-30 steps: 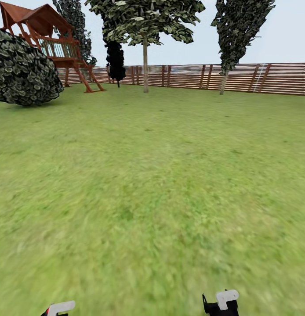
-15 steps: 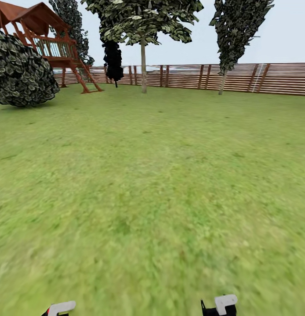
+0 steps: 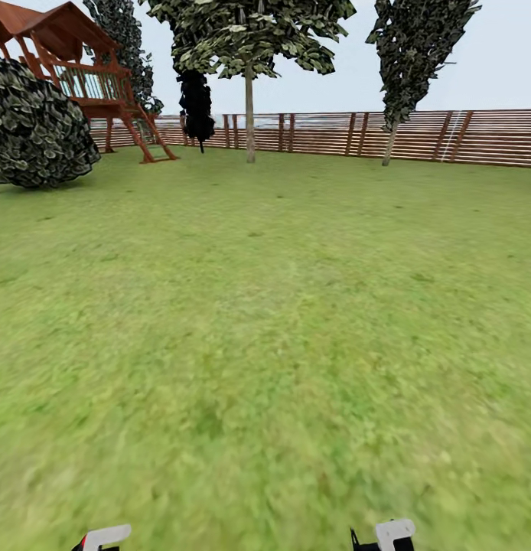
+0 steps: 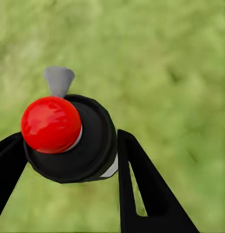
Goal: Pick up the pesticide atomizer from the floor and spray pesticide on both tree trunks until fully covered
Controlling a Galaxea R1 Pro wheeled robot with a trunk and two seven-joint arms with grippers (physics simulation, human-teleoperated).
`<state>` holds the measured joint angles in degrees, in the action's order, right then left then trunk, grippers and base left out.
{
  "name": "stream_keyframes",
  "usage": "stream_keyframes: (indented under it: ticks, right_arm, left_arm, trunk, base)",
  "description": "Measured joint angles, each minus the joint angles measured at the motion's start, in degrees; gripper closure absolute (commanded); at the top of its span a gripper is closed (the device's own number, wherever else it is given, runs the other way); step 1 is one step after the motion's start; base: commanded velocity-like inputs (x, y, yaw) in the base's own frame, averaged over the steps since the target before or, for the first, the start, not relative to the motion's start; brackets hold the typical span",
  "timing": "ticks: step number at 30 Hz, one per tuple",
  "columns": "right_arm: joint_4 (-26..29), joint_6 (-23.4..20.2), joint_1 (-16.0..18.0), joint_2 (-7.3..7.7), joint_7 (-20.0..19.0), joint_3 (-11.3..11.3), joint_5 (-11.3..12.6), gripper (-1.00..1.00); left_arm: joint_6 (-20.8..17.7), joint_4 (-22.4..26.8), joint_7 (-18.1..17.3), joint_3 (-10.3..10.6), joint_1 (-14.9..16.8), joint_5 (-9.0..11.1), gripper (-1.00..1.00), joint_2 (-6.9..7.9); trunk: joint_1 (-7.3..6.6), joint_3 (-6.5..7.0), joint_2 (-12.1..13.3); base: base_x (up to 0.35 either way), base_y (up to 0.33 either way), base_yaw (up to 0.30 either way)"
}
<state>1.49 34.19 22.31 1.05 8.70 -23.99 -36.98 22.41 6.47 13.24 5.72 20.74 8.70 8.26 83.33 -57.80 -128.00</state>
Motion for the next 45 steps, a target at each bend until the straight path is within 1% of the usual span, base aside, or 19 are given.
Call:
stream_keyframes:
  ticks: [11, 45]
  right_arm:
    - [0.0, 0.0, -0.2, 0.00, 0.0, 0.0, 0.0, -1.00]
    - [0.0, 0.0, -0.3, 0.00, 0.0, 0.0, 0.0, -1.00]
  left_arm:
    - [0.0, -0.1, -0.1, 0.0, 0.0, 0.0, 1.00, -0.23]
    - [0.0, -0.1, -0.1, 0.0, 0.0, 0.0, 1.00, -0.18]
  trunk:
    - [0.00, 0.00, 0.0]
    - [0.00, 0.00, 0.0]
  base:
    - [0.340, 0.000, 0.000]
    - [0.340, 0.000, 0.000]
